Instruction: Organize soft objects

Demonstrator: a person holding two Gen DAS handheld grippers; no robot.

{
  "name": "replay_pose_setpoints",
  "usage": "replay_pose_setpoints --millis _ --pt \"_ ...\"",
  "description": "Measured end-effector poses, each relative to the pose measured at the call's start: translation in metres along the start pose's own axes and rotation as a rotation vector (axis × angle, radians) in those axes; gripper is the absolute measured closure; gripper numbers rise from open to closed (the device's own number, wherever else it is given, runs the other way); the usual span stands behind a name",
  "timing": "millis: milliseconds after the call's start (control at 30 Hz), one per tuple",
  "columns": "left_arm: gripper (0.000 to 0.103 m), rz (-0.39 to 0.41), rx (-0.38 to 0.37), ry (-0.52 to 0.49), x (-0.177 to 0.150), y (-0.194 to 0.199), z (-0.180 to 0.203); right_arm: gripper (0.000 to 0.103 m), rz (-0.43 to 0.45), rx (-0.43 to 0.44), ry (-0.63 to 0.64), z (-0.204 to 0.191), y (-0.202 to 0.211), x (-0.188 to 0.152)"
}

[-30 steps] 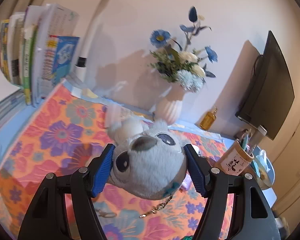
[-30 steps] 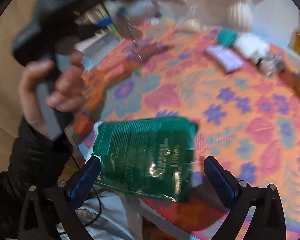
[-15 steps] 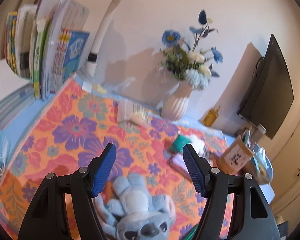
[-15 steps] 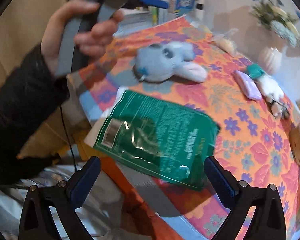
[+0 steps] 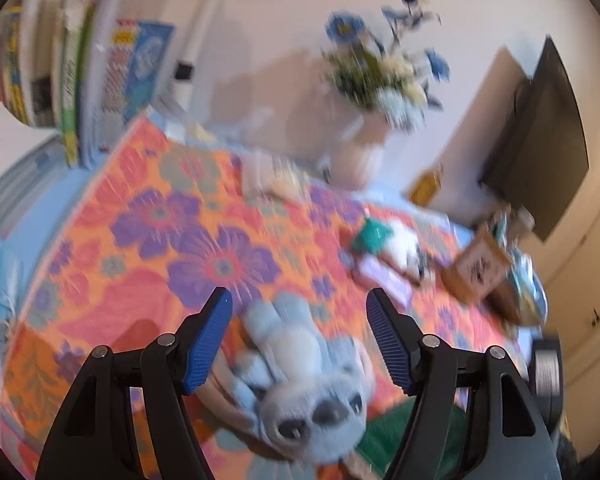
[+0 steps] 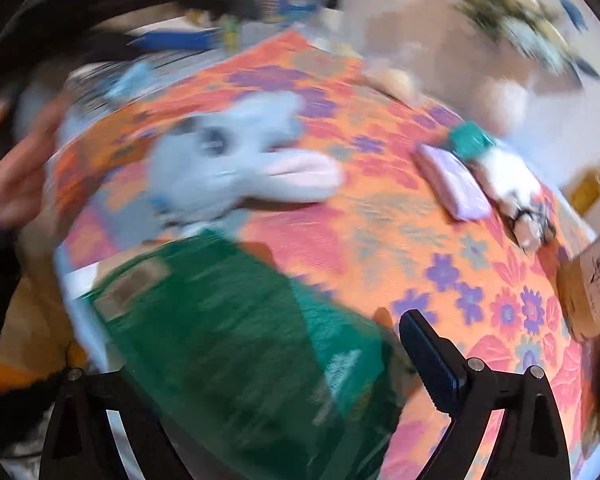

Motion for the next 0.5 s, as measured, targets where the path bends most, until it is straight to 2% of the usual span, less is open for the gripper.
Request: replay_pose_setpoints --millis 100,167,267,333,367,400,433,467,500 --pt "0.025 -0.085 0.006 -0.009 -0.02 -0.009 0.006 0.008 -0.01 0.065 -0.03 0.005 0.0 0.002" --pt "0.016 -0.116 0.021 -0.006 -0.03 -0.014 0.008 0.008 0.014 0.086 0.018 -0.006 0.012 0.002" --pt "0.016 -0.184 0.067 0.003 -0.042 -0.03 0.008 0.008 0.085 0.018 0.159 -0.027 0.026 0.005" --pt "0.016 -0.211 0.114 -0.017 -0.047 -0.039 0.008 0.008 0.089 -0.017 0.204 -0.036 0.024 0.006" --pt "0.017 -0.217 0.138 -0.029 -0.049 -0.042 0.008 0.02 0.091 -0.014 0.217 -0.039 0.022 0.006" --pt "0.018 -0.228 0.161 -0.044 -0.051 -0.045 0.01 0.044 0.082 0.003 0.223 -0.042 0.018 0.004" --pt "0.021 -0.232 0.176 -0.057 -0.052 -0.046 0.01 0.056 0.064 0.015 0.219 -0.043 0.013 0.002" --pt "0.031 -0.229 0.182 -0.067 -0.053 -0.048 0.011 0.062 0.078 0.017 0.208 -0.043 0.013 0.002" --pt "0.036 -0.23 0.172 -0.069 -0.054 -0.048 0.012 0.069 0.101 0.014 0.197 -0.042 0.015 0.004"
Point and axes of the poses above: each gripper's, at about its wrist camera, not at the fingertips, and y roughly against the way its jaws point, z to its right, x to its top, the point moved 8 cm from there along -y, roughly the way its jaws point, and after that the axes turned 2 degrees about -x, right-handed, at the moved point
